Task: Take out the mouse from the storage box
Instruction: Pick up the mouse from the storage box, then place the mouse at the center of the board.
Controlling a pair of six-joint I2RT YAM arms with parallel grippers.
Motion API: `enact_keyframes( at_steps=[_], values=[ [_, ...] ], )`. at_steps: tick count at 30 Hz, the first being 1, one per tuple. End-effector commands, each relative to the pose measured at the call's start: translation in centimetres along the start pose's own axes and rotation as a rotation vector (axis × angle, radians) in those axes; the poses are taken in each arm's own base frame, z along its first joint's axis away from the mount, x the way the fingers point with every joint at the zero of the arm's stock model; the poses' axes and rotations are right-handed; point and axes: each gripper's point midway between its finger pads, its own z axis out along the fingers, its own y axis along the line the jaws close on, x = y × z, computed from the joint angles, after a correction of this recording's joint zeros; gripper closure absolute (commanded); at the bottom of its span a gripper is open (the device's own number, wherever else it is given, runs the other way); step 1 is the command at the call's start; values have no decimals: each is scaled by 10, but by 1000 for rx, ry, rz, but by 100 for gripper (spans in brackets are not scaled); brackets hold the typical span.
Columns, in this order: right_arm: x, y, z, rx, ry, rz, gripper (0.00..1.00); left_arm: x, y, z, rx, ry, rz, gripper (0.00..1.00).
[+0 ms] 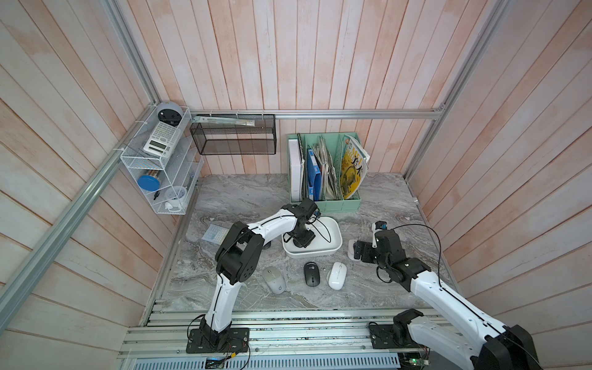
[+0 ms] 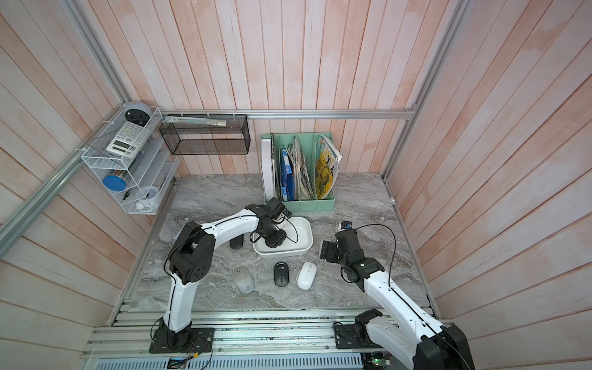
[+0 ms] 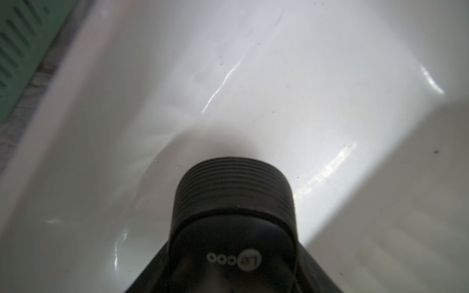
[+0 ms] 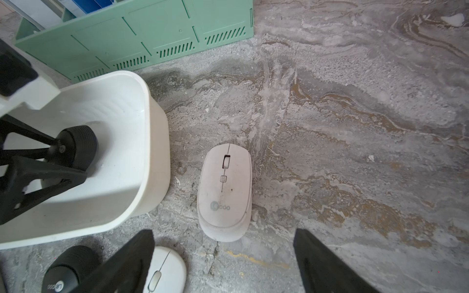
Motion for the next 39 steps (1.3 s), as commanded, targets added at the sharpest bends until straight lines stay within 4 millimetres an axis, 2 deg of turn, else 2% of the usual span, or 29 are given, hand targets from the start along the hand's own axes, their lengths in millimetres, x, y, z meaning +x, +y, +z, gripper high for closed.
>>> enact_keyframes(
  at_steps=[1,6,10,13,17,28,36,39],
  values=[
    [-6,-4,-5,18,-36,17,7,-22,-5,-32,-17,-120,-8,44],
    [-10,-9,-11,40,-66,23,7,-32,-13,-59,-26,-179,-15,44],
    [-15,-19,-20,79,-114,38,7,-55,-38,-86,-1,-255,14,44],
    [-18,-28,-29,111,-157,55,7,-72,-57,-97,33,-285,30,44],
    [-22,-40,-40,157,-204,76,6,-95,-71,-101,51,-308,26,44],
    [-28,-65,-71,227,-332,148,4,-156,-113,-79,49,-361,4,45],
    [-28,-70,-80,235,-368,176,3,-181,-135,-55,71,-393,-21,45],
    [-29,-71,-82,236,-373,180,3,-188,-137,-45,72,-407,-61,45]
  ],
)
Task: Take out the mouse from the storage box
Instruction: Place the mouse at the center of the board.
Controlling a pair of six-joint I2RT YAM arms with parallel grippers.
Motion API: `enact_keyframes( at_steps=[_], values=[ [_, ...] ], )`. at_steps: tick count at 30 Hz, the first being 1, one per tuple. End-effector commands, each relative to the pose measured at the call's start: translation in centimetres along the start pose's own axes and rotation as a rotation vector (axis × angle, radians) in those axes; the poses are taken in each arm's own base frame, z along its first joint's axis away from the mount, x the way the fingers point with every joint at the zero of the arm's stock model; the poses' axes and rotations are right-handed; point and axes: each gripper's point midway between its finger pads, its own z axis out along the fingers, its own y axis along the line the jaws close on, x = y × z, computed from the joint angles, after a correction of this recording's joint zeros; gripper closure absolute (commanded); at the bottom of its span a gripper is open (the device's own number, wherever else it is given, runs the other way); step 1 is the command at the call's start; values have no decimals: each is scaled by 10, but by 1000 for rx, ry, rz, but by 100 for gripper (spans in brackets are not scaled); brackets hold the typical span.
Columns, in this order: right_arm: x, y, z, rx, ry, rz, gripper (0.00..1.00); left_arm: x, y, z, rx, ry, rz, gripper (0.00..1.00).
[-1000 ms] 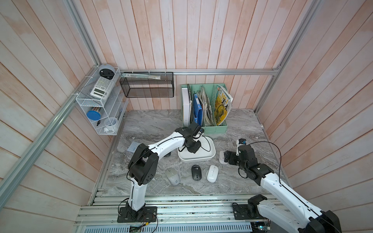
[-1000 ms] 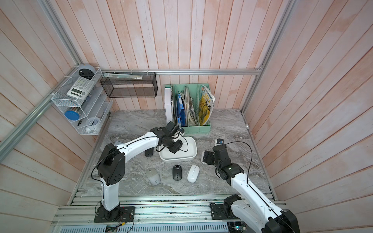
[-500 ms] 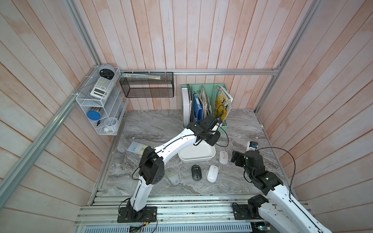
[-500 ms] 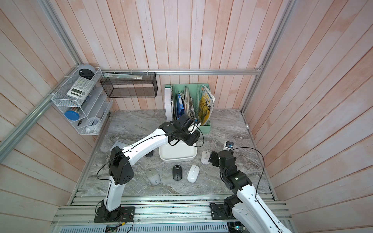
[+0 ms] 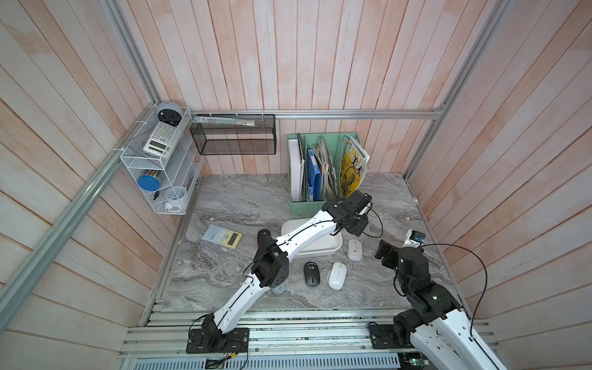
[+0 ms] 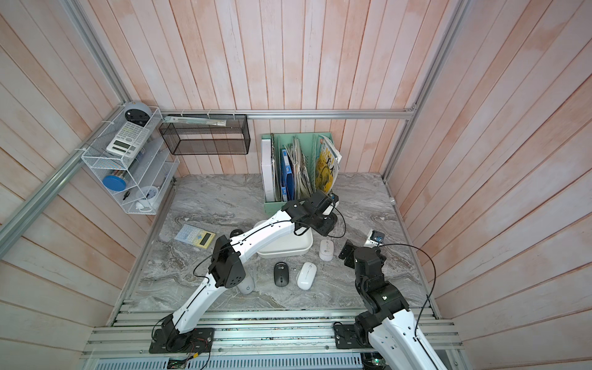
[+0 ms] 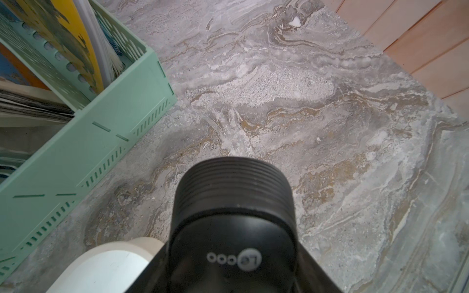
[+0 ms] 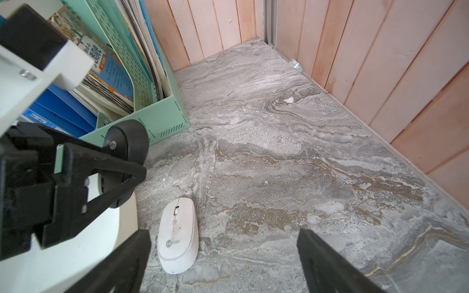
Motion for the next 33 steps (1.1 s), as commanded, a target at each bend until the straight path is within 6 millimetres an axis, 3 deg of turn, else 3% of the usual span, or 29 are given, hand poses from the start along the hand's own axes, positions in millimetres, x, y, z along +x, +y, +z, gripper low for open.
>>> enact_keyframes(
  at_steps=[1,12,22,33],
  values=[
    [3,-11,-1,45,-4,12,3,-10,1,7,-18,-42,-57,45],
    [-11,-26,-23,37,-117,83,3,-8,14,51,-88,-81,-82,46],
    [-11,-24,-24,22,-116,86,2,10,27,82,-119,-59,-109,46],
    [-12,-24,-25,16,-123,91,2,19,29,93,-114,-40,-109,28]
  ],
)
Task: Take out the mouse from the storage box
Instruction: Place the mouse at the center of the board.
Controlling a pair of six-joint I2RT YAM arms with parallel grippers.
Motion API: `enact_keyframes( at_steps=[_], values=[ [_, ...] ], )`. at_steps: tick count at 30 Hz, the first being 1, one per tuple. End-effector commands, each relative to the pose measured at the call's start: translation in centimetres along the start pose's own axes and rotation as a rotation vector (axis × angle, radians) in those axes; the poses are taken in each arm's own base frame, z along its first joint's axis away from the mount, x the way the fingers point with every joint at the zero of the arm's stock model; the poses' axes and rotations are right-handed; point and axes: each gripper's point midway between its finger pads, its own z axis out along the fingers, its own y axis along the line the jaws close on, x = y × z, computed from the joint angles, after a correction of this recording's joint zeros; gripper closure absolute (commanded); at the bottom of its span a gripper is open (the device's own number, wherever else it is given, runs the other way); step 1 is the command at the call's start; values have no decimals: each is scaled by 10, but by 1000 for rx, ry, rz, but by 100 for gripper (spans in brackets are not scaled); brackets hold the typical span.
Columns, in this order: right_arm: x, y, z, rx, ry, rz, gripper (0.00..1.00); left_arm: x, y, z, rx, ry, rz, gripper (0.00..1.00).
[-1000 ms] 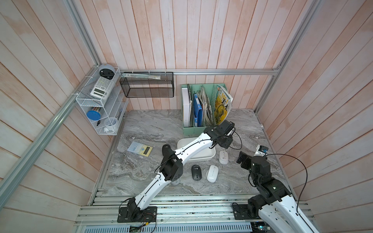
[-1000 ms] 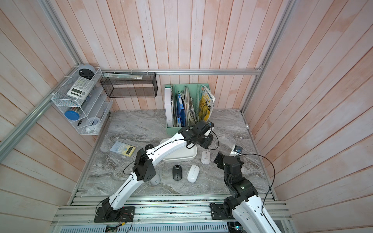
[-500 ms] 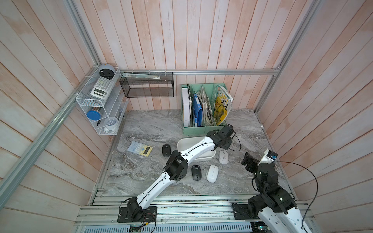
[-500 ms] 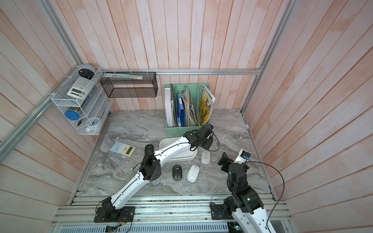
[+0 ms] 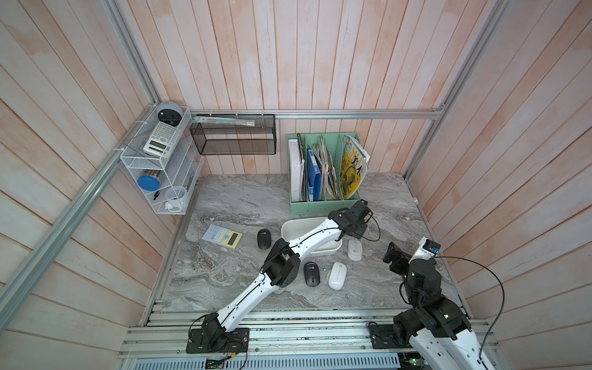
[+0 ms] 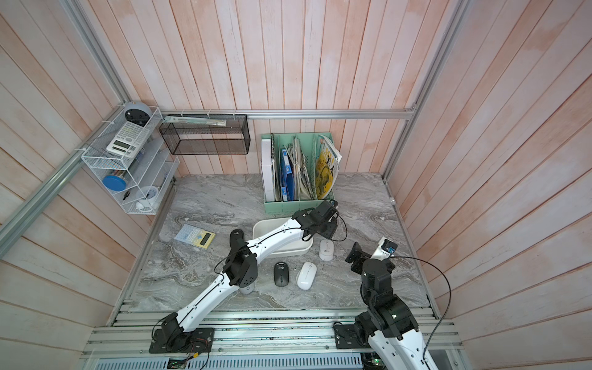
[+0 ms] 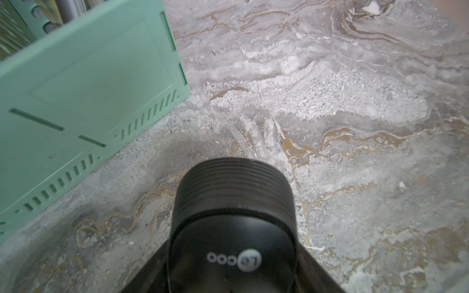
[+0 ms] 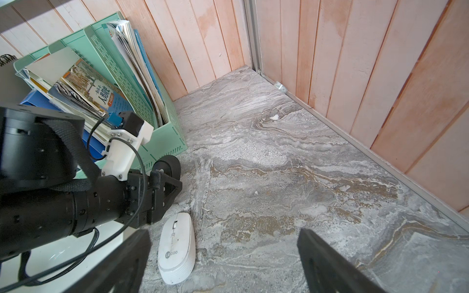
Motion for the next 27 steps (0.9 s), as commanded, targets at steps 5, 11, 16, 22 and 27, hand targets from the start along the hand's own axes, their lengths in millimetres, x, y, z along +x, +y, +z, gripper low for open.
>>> enact_keyframes(
  at_steps=[5,11,16,22,27],
  values=[
    [2,-4,1,15,-1,10,3,3,1,15,9,-8,-10,23],
    [3,-4,2,15,-2,10,2,-1,3,9,2,-16,-11,20],
    [4,-3,2,14,1,7,2,-31,-1,-26,6,-81,-22,18],
    [4,-4,3,16,-1,2,2,-89,-6,-102,38,-271,-65,9],
    [4,-2,4,4,-7,-8,3,-99,7,-159,12,-371,-101,4]
  ],
)
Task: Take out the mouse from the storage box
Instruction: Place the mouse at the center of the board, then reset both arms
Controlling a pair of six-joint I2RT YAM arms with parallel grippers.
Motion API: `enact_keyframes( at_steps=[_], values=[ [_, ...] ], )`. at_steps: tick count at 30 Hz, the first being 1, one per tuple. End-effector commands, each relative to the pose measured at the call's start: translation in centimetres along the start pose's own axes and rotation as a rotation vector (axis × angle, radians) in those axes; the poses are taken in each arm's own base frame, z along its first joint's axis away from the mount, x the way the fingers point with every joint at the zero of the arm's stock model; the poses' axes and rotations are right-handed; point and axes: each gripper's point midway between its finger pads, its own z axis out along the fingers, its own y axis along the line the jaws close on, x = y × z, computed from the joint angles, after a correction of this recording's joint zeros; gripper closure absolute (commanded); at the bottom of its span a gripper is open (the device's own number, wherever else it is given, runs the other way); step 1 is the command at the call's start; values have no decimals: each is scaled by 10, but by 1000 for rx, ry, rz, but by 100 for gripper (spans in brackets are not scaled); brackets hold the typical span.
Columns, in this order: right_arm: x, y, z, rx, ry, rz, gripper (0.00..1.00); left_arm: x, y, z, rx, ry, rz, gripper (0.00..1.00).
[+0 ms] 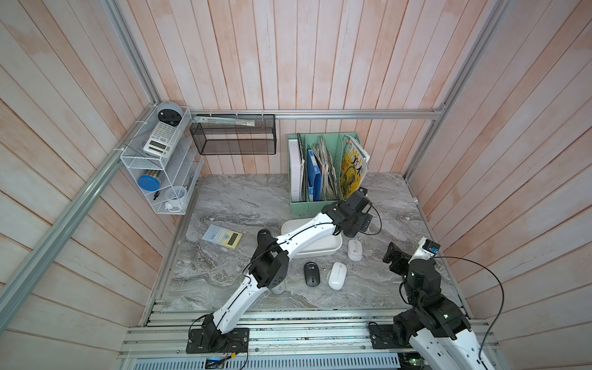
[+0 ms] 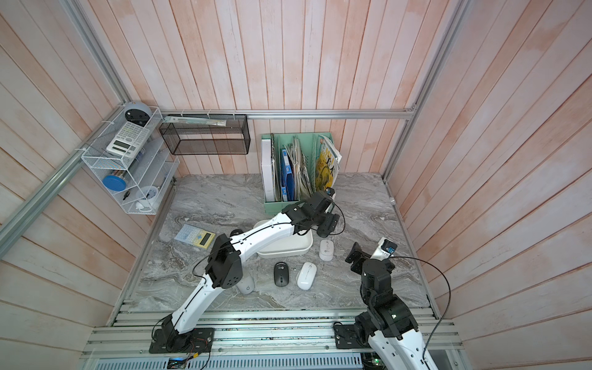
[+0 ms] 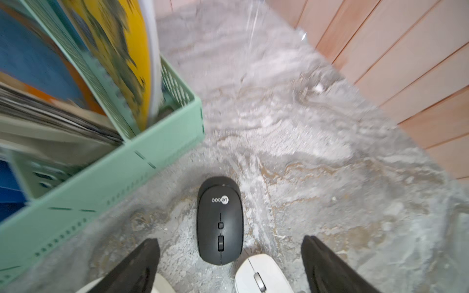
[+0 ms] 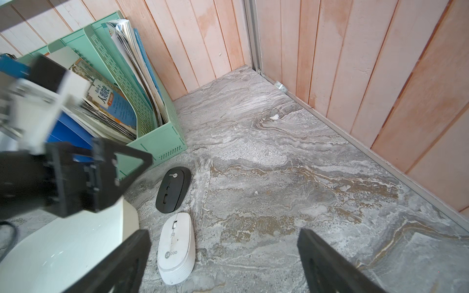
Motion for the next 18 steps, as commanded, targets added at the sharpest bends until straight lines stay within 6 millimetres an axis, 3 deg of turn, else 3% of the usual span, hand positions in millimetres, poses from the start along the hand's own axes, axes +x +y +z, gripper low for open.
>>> enact_keyframes(
  at_steps=[1,5,12,15,18],
  values=[
    [2,0,3,-3,-7,-10,2,-48,7,-58,-18,-196,-57,2],
    [5,8,6,-41,0,-20,3,-27,38,-106,-91,-278,-103,0],
    [9,23,12,-101,26,-24,3,40,109,-185,-302,-350,-159,0],
    [9,25,12,-113,24,-14,3,64,129,-223,-341,-416,-194,0],
    [7,40,11,-186,31,-3,3,83,149,-260,-366,-528,-258,0]
  ],
)
